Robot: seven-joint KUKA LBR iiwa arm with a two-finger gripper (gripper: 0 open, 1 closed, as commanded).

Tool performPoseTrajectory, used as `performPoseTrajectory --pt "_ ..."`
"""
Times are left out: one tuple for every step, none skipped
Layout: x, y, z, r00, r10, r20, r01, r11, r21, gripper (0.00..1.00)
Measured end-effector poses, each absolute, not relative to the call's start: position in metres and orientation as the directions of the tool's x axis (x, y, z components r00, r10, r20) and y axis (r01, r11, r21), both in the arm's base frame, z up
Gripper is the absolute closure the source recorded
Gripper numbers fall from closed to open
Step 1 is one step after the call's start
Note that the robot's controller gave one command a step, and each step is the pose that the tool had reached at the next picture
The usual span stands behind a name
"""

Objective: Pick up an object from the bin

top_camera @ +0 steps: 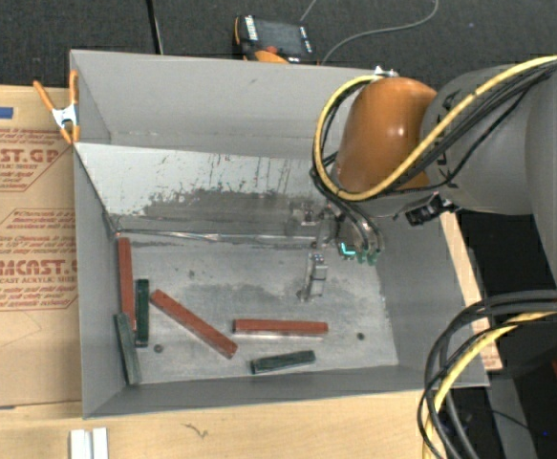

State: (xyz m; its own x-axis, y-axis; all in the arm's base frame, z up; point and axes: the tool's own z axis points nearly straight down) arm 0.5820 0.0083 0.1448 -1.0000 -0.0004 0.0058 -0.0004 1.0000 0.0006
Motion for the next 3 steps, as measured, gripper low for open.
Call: performPoseTrajectory --pt "0.523 0.007 0.072 -0.993 -0.119 0.009 -0.119 0.993 0.001 0.0" --pt "0.527 0.007 0.076 -0.993 -0.118 0.0 -0.118 0.993 0.0 1.0" --pt "0.57 -0.034 0.205 -0.916 -0.401 -0.008 -0.401 0.916 -0.005 1.0"
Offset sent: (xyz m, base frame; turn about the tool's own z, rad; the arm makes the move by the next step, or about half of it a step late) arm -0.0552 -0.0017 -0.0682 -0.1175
